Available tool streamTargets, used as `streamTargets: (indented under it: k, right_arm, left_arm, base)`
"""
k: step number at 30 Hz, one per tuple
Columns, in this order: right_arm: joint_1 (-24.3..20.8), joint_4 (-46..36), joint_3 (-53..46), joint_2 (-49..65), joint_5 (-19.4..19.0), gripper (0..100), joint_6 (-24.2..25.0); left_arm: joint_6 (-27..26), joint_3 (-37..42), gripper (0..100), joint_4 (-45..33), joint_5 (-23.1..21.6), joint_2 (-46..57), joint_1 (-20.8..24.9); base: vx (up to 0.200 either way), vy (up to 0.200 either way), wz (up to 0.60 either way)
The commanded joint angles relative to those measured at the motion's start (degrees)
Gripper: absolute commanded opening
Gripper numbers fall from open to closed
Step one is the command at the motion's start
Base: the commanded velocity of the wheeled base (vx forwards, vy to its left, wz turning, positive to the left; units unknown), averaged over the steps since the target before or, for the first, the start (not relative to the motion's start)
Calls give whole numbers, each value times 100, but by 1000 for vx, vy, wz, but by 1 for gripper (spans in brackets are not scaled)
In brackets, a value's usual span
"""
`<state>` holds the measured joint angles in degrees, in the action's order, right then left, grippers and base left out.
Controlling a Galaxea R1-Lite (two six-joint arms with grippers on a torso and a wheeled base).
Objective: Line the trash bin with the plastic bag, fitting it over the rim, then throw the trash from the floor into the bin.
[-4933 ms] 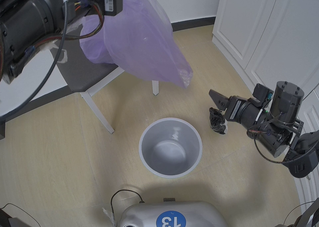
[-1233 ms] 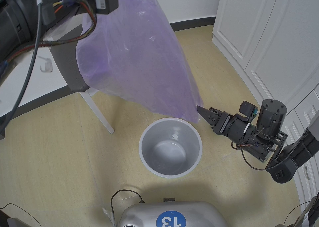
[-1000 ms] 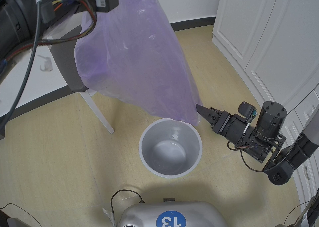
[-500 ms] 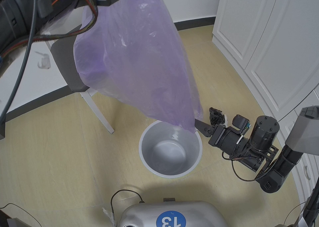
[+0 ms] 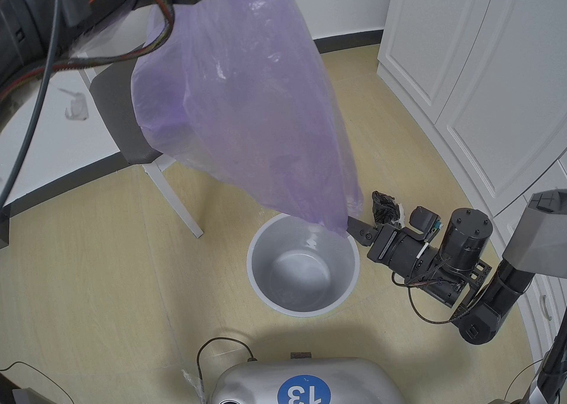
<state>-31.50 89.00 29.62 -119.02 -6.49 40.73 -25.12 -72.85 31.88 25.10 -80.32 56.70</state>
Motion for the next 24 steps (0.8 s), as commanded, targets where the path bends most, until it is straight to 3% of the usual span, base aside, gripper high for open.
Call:
streamTargets:
  k: [1, 13, 18, 24]
  right_arm:
    - [-23, 82, 8, -25, -2, 100, 5]
    - [-146, 100, 96, -95, 33, 100, 181]
    - [-251, 100, 281, -306, 315, 100, 181]
    - [-260, 100, 316, -429, 359, 100, 181]
  left_arm:
    - [-1, 8, 0, 3, 4, -1, 8]
    - [-1, 34, 0, 47, 4, -10, 8]
    - [-1, 34, 0, 47, -5, -1, 69]
    - [-1, 34, 0, 47, 4, -1, 78]
  base:
    - [0, 0, 0]
    - [0, 0, 0]
    - [0, 0, 0]
    - [0, 0, 0]
